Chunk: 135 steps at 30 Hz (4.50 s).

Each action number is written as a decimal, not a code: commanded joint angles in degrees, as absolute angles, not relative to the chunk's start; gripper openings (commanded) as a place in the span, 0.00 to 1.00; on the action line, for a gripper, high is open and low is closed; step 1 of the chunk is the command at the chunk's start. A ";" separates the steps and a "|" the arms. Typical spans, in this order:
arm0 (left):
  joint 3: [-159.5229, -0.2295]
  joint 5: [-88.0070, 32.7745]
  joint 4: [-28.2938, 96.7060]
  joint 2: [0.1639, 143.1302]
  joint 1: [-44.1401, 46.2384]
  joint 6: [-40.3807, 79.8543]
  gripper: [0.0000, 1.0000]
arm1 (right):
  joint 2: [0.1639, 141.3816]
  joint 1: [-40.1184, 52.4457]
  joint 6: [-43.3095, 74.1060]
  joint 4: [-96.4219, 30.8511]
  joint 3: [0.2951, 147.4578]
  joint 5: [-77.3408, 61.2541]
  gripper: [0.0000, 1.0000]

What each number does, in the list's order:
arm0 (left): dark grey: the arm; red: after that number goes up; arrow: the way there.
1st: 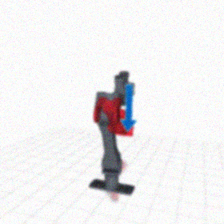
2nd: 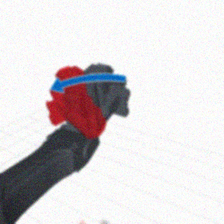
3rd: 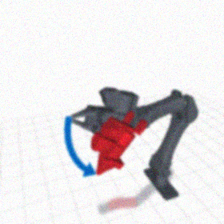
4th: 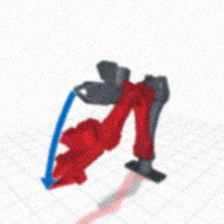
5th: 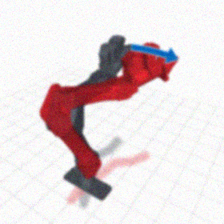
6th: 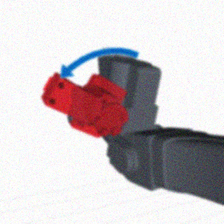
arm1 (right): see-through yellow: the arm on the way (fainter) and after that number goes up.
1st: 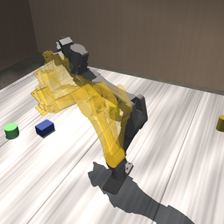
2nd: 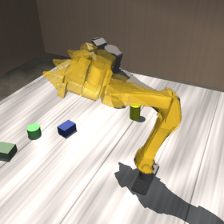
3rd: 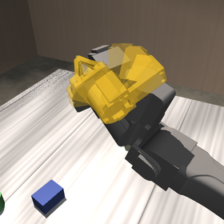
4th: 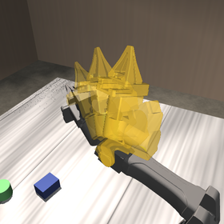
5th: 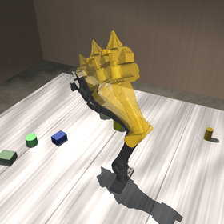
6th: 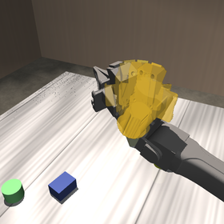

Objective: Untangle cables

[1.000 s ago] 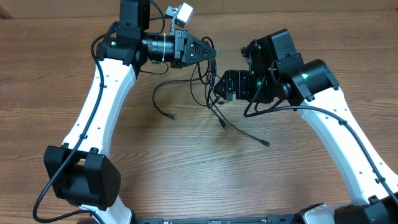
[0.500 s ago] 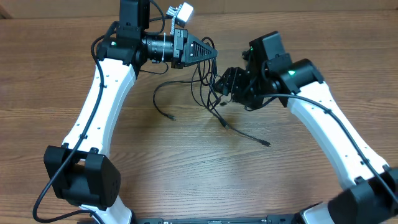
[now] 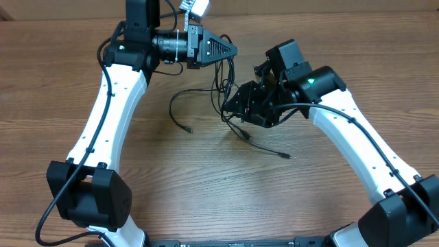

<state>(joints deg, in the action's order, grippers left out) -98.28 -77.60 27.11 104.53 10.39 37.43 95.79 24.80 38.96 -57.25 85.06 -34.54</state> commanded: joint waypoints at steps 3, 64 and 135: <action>-99.15 -79.55 26.52 102.52 9.98 39.09 0.04 | 98.08 26.94 39.29 -49.69 80.16 -40.23 0.51; -99.15 -90.52 2.76 102.52 -5.37 59.05 0.04 | 94.98 -0.03 4.21 -60.64 68.31 -33.50 0.51; -99.09 -90.56 -58.92 103.66 -11.33 108.53 0.04 | 91.46 11.81 30.02 -62.02 68.31 1.43 0.37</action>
